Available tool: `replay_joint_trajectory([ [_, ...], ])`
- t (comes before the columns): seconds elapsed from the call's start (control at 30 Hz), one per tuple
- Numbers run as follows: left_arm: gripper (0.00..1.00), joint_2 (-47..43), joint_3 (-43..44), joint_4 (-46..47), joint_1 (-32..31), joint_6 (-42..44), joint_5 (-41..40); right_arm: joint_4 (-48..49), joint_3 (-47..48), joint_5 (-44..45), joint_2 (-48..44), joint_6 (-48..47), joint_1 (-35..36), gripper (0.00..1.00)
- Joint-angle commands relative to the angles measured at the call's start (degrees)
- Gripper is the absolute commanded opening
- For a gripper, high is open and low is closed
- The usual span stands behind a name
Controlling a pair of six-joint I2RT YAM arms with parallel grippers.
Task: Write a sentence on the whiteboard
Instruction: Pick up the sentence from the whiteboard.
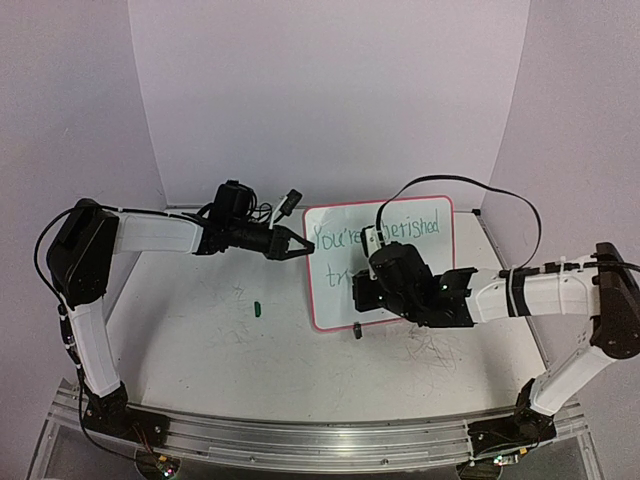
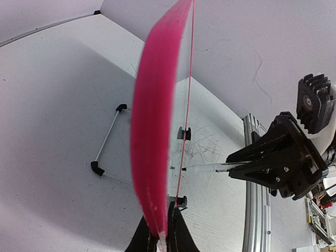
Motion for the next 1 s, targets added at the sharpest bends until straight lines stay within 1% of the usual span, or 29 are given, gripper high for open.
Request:
replay_joint_trajectory([
  [0.0, 0.00, -1.21, 0.41, -1.84, -0.40, 3.74, -4.16, 2.08, 2.15, 1.12, 1.06, -0.58, -0.10, 0.00],
  [0.37, 0.00, -0.99, 0.54, -1.80, -0.39, 3.74, -4.15, 1.66, 2.05, 2.46, 1.59, -0.03, -0.46, 0.00],
  [0.97, 0.00, -0.99, 0.62, -1.93, -0.47, 3.74, -4.02, 0.25, -0.97, -0.03, 1.18, 3.00, 0.13, 0.00],
])
